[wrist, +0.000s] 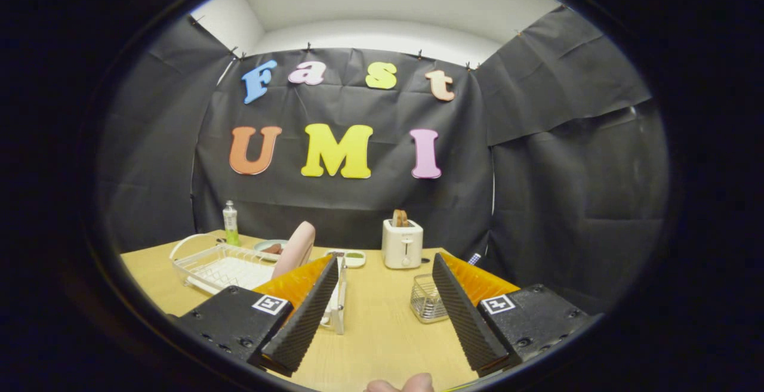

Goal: Take the plate from the dish rack, then take the spoon from the basket and place it into the plate.

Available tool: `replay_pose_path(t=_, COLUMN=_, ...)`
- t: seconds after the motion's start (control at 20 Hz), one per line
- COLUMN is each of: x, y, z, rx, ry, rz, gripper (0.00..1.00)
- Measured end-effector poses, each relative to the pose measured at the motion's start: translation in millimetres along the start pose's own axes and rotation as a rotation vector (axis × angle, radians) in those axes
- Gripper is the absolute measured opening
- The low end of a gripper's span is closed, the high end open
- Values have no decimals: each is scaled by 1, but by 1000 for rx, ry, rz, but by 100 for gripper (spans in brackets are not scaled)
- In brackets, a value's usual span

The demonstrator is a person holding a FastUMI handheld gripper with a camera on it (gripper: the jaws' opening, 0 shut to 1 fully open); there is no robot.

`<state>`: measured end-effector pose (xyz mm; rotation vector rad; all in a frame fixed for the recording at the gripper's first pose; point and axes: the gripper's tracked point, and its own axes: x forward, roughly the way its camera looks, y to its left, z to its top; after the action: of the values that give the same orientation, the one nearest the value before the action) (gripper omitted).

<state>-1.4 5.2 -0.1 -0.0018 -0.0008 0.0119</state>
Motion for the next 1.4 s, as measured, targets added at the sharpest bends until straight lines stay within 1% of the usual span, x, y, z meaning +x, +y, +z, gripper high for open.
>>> replay_pose_path(t=0.55, x=0, y=6, z=3, rx=5, ry=-5, rz=3, gripper=100)
replay_pose_path(t=0.9, x=6, y=13, z=-1, rx=18, ry=27, rz=15, gripper=100)
replay_pose_path(t=1.15, x=16, y=24, z=11, rx=13, ry=38, rz=60, gripper=100)
replay_pose_path(t=1.4, x=49, y=52, z=39, rx=-19, ry=86, rz=142, gripper=100)
